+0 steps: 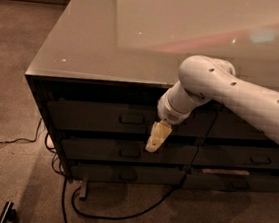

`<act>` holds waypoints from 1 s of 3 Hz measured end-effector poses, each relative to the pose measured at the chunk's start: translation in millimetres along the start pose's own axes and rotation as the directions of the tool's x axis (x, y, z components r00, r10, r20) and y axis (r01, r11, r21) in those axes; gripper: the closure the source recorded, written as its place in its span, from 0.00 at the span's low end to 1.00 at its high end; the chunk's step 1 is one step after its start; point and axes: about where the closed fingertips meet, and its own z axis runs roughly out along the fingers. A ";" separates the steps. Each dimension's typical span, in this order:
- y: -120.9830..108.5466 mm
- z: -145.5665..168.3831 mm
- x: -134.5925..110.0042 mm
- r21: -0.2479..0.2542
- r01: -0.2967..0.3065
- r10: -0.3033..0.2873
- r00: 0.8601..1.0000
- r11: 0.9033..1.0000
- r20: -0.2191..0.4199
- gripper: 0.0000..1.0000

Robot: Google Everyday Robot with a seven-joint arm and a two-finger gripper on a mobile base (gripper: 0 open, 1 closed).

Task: Open top drawer

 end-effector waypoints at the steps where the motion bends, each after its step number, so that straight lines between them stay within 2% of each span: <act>1: -6.3 12.8 0.0 0.009 -0.004 0.004 1.000 1.000 -0.020 0.00; 3: -23.2 37.6 -7.1 -0.007 0.015 -0.016 0.998 1.000 -0.055 0.00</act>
Offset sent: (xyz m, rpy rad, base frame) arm 0.0324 0.0183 -0.0275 -0.0584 -0.0073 0.0060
